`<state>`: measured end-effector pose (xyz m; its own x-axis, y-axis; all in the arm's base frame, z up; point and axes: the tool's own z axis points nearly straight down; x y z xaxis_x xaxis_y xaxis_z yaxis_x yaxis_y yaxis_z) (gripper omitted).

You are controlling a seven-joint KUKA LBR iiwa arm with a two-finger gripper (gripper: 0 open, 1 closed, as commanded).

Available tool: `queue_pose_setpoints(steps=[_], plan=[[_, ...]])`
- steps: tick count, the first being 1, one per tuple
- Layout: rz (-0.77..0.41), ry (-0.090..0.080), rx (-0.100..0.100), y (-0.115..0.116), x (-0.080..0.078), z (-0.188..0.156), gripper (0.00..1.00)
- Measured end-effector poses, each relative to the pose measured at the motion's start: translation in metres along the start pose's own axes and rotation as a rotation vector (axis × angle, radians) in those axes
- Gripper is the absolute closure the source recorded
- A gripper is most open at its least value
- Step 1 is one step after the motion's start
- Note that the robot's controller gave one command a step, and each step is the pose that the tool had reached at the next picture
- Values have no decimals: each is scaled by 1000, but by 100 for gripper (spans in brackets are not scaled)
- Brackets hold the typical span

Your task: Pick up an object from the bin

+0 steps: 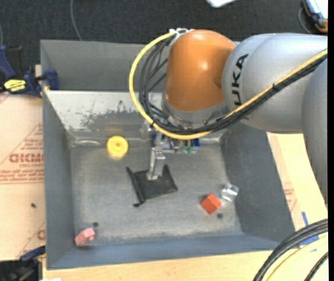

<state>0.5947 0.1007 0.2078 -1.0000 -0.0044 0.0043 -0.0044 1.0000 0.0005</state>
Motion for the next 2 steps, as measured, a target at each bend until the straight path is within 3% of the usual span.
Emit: queue_pose_setpoints(steps=[1,2], plan=[[3,-8,-1,-1,-2,-5,0],[-127,-8,1,-25,2,56,0]])
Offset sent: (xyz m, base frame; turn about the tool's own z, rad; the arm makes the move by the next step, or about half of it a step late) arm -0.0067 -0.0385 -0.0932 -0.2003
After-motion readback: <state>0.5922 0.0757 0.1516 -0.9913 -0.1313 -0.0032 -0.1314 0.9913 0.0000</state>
